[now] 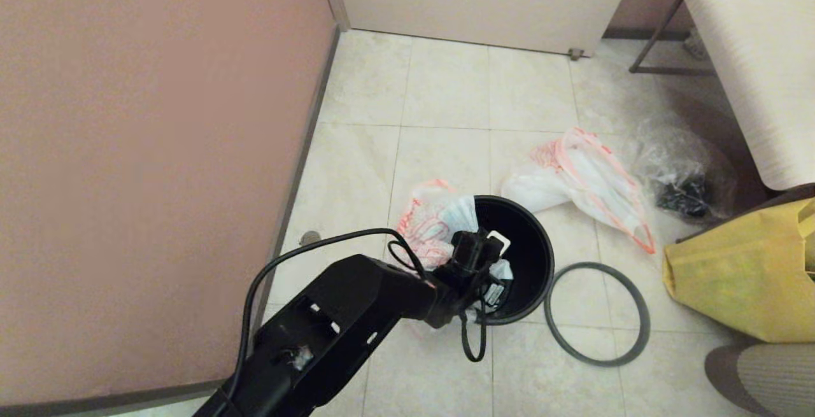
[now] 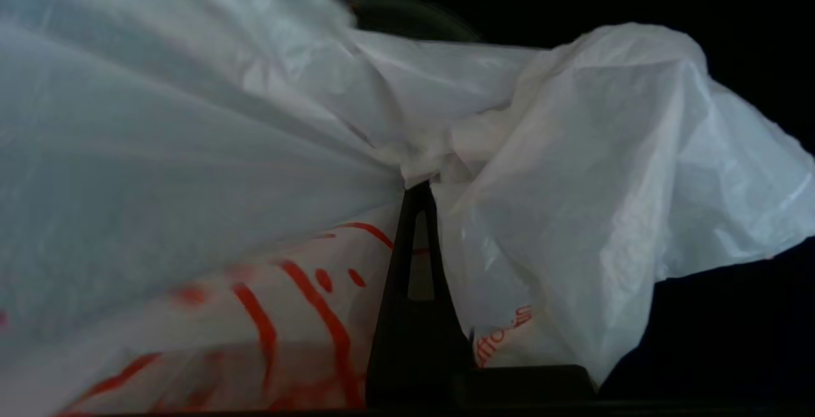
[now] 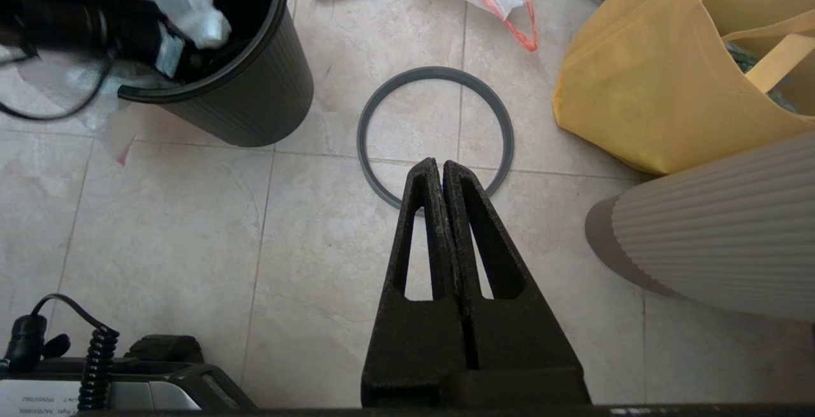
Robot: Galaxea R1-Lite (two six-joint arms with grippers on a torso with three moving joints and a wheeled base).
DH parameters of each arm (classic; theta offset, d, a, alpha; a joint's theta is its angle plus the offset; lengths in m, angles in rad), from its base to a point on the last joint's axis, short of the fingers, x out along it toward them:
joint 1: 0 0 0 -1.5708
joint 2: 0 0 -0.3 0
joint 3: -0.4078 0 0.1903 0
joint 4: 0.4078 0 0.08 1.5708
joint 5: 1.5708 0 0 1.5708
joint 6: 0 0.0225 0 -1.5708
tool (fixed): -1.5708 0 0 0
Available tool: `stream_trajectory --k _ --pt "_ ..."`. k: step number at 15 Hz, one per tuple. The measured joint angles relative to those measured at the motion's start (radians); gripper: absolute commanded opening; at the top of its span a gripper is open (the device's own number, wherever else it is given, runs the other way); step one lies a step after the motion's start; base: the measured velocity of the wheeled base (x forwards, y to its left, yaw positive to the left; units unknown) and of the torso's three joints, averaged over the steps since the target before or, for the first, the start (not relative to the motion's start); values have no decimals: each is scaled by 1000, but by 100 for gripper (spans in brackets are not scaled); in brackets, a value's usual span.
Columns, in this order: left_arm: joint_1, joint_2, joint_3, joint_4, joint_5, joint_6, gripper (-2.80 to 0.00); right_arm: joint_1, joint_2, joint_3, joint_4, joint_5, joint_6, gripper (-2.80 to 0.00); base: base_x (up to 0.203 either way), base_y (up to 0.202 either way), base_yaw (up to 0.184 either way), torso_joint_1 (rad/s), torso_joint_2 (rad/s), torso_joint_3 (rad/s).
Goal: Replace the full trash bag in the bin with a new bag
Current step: Put the new garbage bag on the trash can
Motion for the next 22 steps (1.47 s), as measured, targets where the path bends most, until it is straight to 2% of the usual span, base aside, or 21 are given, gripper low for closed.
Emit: stream_trajectory --k 2,7,8,11,15,22 --pt "18 30 -3 -10 -35 21 -280 0 0 0 0 0 0 -280 0 0 0 0 0 0" --pt "20 50 -5 -13 -41 23 -280 0 0 0 0 0 0 -280 0 0 0 0 0 0" --pt "17 49 -5 -14 -41 23 0 0 0 0 0 0 0 -280 0 0 0 0 0 0" --pt "12 42 -3 -14 -22 23 0 0 0 0 0 0 0 -280 0 0 0 0 0 0" --pt "-6 12 22 -60 76 20 0 0 0 0 0 0 0 -280 0 0 0 0 0 0" --pt "-71 -153 256 -65 104 -49 0 0 0 0 0 0 0 -280 0 0 0 0 0 0"
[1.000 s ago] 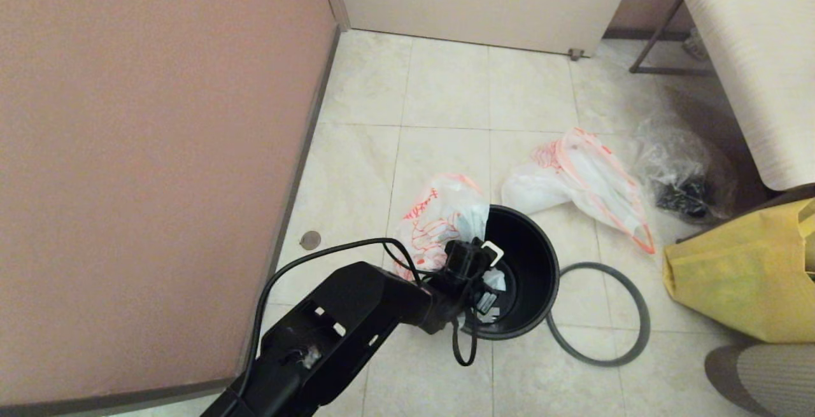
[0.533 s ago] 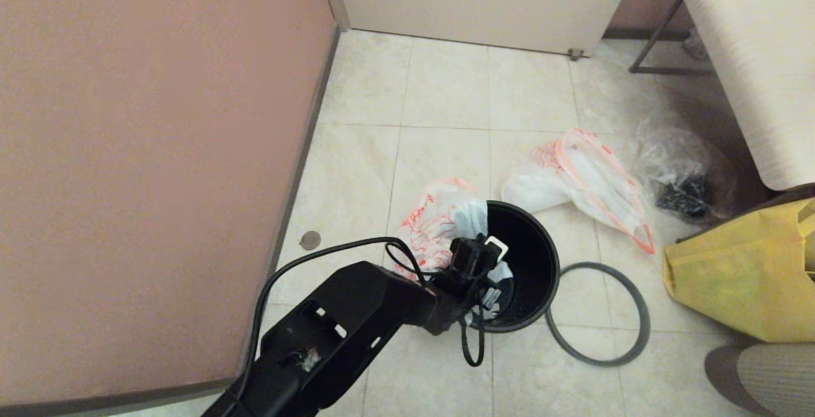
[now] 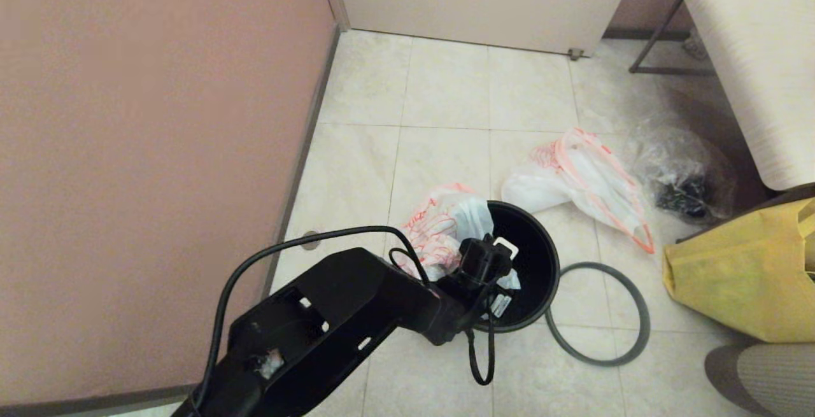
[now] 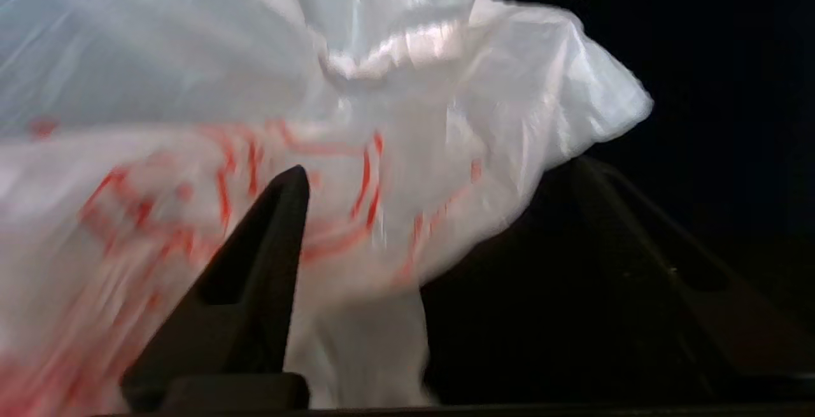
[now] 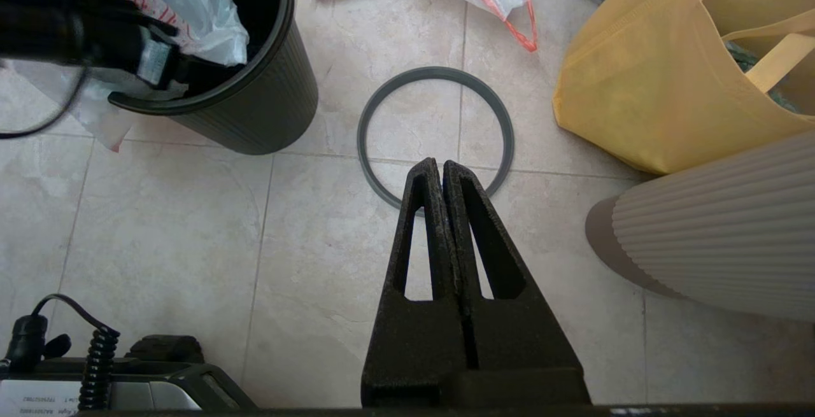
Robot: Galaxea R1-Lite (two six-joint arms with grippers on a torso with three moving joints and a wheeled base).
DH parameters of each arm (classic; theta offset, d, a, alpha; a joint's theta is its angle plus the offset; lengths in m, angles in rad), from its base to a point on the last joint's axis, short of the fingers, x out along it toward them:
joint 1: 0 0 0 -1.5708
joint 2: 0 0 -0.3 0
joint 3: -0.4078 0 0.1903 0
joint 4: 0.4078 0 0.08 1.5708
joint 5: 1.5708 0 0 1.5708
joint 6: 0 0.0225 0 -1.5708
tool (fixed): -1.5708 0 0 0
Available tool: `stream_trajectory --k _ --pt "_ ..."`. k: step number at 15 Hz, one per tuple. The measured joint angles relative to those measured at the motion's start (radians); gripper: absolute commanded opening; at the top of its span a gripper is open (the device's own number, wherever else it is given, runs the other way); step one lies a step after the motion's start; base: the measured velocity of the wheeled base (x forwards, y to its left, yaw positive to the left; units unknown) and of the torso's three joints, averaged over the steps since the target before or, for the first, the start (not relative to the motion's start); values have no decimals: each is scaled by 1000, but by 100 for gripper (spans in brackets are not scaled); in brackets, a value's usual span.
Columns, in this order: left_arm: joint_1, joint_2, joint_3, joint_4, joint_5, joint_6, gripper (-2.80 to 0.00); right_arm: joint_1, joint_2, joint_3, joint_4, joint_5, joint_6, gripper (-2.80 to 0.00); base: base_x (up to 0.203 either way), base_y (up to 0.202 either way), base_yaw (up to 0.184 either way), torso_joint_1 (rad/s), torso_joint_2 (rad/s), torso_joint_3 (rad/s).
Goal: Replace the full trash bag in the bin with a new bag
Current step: Put the new garbage bag on the trash can
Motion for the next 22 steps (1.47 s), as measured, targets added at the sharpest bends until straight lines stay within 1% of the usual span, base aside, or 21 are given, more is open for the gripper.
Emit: stream_trajectory --k 3,6,7,11,13,15,16,18,19,21,22 --pt "-4 -107 121 1 1 -2 0 0 0 0 0 0 0 -280 0 0 0 0 0 0" --pt "10 -189 184 1 7 -14 0 0 0 0 0 0 0 -280 0 0 0 0 0 0" --pt "8 -224 208 1 8 -29 -280 0 0 0 0 0 0 -280 0 0 0 0 0 0" --pt "-13 -380 288 1 12 -73 -280 0 0 0 0 2 -11 -280 0 0 0 0 0 0" --pt "-37 -453 302 7 13 -100 -280 0 0 0 0 1 10 -280 0 0 0 0 0 0" --pt "-38 -508 337 16 30 -130 -280 0 0 0 0 3 -6 -280 0 0 0 0 0 0" --pt "-29 -530 366 14 43 -156 -280 0 0 0 2 9 -22 -280 0 0 0 0 0 0" --pt "1 -568 440 12 58 -212 -280 0 0 0 0 6 -2 -280 0 0 0 0 0 0" --pt "21 -592 479 9 60 -233 -280 0 0 0 2 8 -8 -280 0 0 0 0 0 0" --pt "49 -636 529 8 63 -274 -280 0 2 -5 11 22 -79 -280 0 0 0 0 0 0" --pt "58 -648 539 8 66 -276 -280 0 11 -6 12 26 -96 -280 0 0 0 0 0 0"
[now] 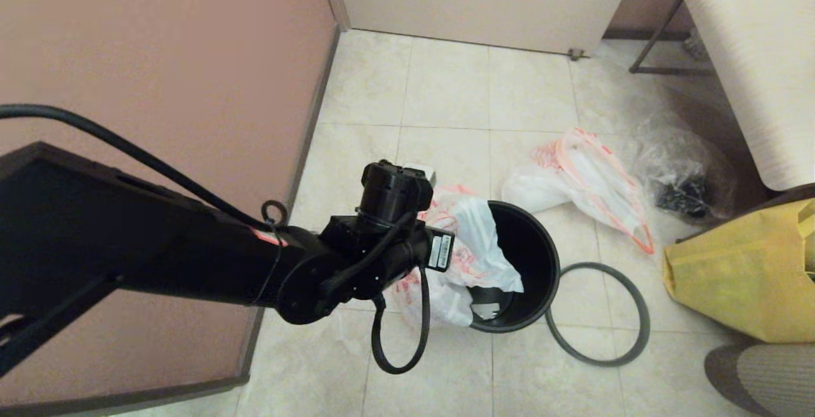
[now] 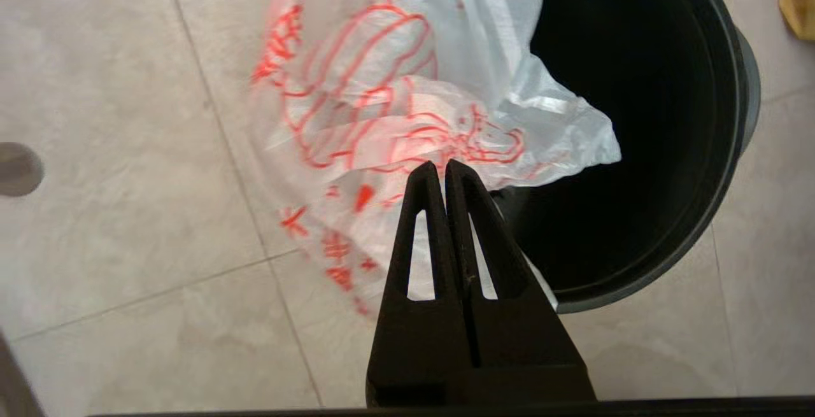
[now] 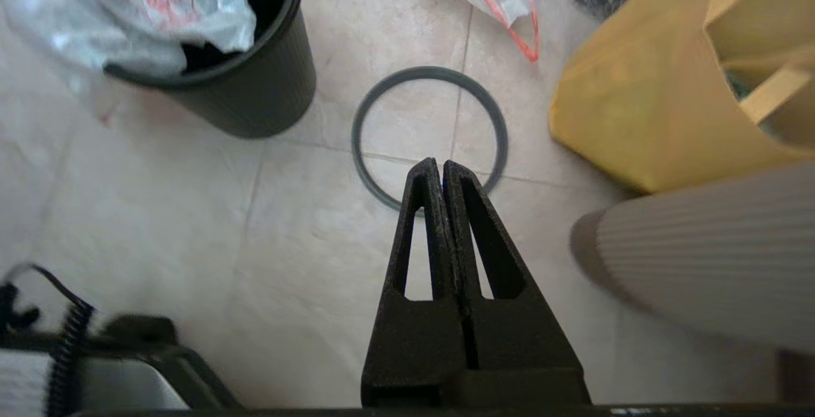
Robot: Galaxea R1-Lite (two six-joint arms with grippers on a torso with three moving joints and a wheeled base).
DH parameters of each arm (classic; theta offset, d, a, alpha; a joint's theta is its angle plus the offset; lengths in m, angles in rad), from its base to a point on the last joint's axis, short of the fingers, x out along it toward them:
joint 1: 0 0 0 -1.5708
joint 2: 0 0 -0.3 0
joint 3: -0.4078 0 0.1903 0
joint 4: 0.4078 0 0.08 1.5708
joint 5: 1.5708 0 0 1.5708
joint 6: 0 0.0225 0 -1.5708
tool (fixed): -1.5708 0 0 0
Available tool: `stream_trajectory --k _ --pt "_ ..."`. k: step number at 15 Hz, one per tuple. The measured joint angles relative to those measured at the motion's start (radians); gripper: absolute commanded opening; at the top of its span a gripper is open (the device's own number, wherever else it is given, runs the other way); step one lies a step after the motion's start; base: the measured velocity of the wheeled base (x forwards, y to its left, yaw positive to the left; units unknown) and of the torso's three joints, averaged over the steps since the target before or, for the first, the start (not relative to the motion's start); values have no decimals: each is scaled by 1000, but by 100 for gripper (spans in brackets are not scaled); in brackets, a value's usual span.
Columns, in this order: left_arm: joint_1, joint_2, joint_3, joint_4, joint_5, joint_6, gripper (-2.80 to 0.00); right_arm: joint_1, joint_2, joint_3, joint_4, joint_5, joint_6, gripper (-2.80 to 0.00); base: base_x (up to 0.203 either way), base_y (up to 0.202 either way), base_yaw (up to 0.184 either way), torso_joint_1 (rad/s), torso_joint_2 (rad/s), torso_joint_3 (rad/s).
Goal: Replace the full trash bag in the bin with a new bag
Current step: Put the new garbage bag on the trash can
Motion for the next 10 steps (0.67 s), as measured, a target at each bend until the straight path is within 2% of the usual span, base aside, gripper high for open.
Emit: stream_trajectory --k 6,10 --pt "47 -23 17 -1 -8 -8 -280 -5 49 -2 -5 4 -30 -280 0 0 0 0 0 0" --pt "69 -26 40 -62 -19 0 -280 -6 43 -2 -8 5 -37 -280 0 0 0 0 0 0"
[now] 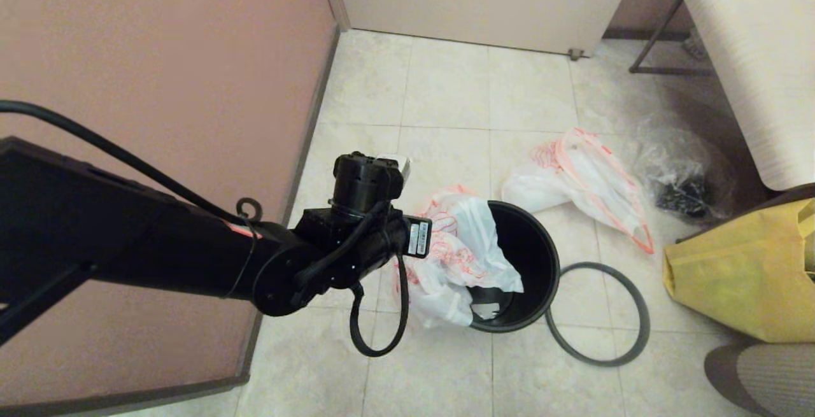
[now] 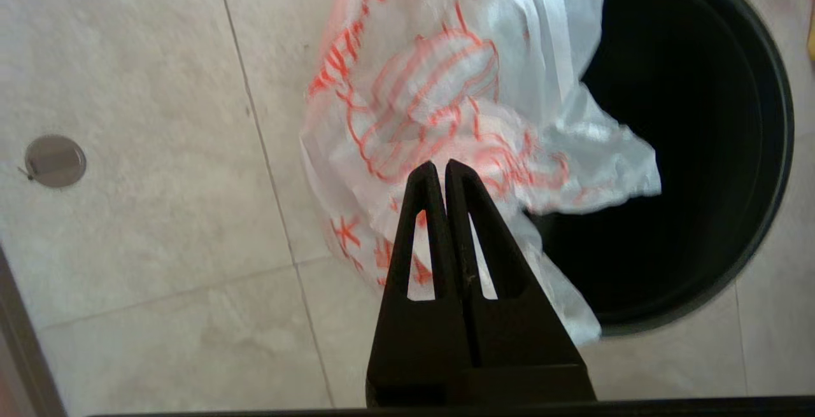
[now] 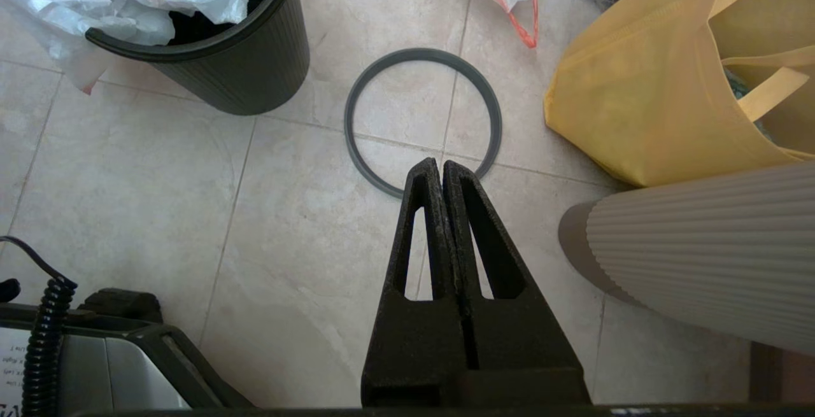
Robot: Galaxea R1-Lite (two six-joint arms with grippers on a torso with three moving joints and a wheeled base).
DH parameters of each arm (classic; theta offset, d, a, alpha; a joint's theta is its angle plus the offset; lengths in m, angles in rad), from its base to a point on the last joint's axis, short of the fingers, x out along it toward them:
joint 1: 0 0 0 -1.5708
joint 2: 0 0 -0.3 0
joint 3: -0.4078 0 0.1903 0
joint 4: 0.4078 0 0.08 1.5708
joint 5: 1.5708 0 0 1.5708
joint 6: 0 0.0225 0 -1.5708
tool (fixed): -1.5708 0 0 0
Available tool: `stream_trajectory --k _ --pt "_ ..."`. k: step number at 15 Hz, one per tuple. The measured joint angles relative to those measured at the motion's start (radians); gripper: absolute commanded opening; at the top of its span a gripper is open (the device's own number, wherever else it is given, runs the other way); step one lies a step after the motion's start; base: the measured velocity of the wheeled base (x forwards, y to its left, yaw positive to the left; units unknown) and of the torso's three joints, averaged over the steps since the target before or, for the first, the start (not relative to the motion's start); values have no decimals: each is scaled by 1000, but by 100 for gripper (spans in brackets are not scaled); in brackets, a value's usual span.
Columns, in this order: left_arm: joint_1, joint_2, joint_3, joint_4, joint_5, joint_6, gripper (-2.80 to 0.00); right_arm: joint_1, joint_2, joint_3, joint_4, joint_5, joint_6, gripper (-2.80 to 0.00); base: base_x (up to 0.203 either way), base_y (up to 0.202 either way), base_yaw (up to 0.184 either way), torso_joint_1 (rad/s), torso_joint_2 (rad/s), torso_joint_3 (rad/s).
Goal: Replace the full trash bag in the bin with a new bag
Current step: Put the new garbage bag on the trash can
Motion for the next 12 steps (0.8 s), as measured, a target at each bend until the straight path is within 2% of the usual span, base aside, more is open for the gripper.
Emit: stream_trajectory --k 3,5,9,12 --pt "14 -5 -14 -5 -24 2 -280 0 -33 -23 -5 -1 6 -280 0 0 0 0 0 0" --pt "11 -4 -17 -5 -28 1 -280 2 -13 -130 -9 1 8 -280 0 0 0 0 0 0" --pt "5 -7 -18 -5 -26 1 -280 0 200 -335 -51 42 -8 -280 0 0 0 0 0 0" --pt "8 -9 -19 -5 -27 0 -280 0 399 -459 -89 33 -26 -280 0 0 0 0 0 0"
